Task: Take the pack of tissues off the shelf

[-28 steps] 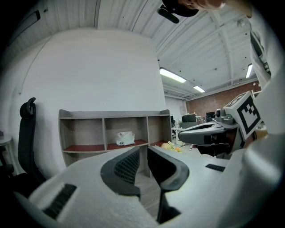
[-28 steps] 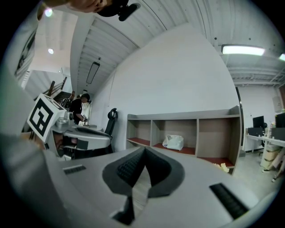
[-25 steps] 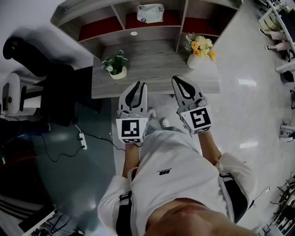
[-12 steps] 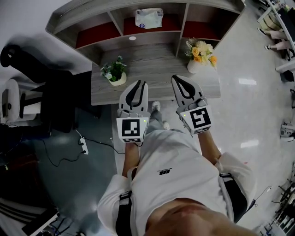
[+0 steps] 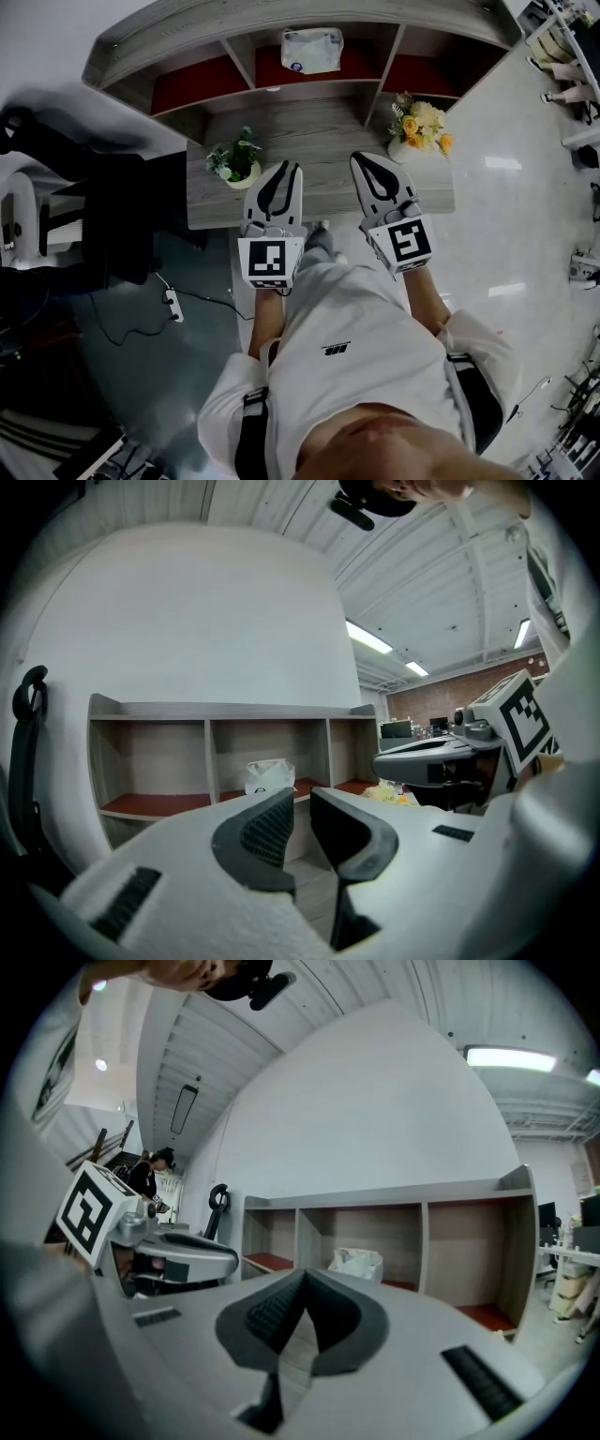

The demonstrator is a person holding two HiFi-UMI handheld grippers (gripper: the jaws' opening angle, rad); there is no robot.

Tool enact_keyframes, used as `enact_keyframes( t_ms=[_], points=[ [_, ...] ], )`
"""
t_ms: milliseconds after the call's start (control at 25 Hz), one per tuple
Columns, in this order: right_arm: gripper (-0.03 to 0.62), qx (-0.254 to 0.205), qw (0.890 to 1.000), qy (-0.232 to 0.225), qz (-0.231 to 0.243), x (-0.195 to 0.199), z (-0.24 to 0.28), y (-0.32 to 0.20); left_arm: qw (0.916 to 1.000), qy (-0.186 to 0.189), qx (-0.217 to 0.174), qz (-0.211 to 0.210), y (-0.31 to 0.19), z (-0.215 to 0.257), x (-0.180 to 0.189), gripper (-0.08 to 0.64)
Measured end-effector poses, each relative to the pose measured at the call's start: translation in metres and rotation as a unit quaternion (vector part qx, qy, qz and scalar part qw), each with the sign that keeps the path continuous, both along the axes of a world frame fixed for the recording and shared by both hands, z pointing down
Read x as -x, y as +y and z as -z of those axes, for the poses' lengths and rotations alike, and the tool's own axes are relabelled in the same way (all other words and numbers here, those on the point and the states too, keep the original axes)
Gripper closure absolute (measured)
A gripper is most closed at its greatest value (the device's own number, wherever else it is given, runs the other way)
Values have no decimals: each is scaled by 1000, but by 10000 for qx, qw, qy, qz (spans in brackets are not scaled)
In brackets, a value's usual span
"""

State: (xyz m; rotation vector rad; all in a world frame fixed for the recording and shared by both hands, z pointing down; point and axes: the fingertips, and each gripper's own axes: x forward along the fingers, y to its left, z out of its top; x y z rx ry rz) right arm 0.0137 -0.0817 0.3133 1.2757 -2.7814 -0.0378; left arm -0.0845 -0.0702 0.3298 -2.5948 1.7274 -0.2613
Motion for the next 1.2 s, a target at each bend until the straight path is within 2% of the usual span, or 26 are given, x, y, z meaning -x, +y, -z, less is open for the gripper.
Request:
enact_keyframes(
  t_ms=[760,920,1200],
  points=[
    [568,287,9992,93,-278,22,-17,-82,9993,36,247,-267,-96,-19,21,488],
    [568,515,9975,250,-414,20,-30,-95,9991,36,313,-295,-114,-23,23,487],
    [568,445,9981,148,-389,33,-28,-116,9986,111,434,-278,-142,-30,29,486]
  ],
)
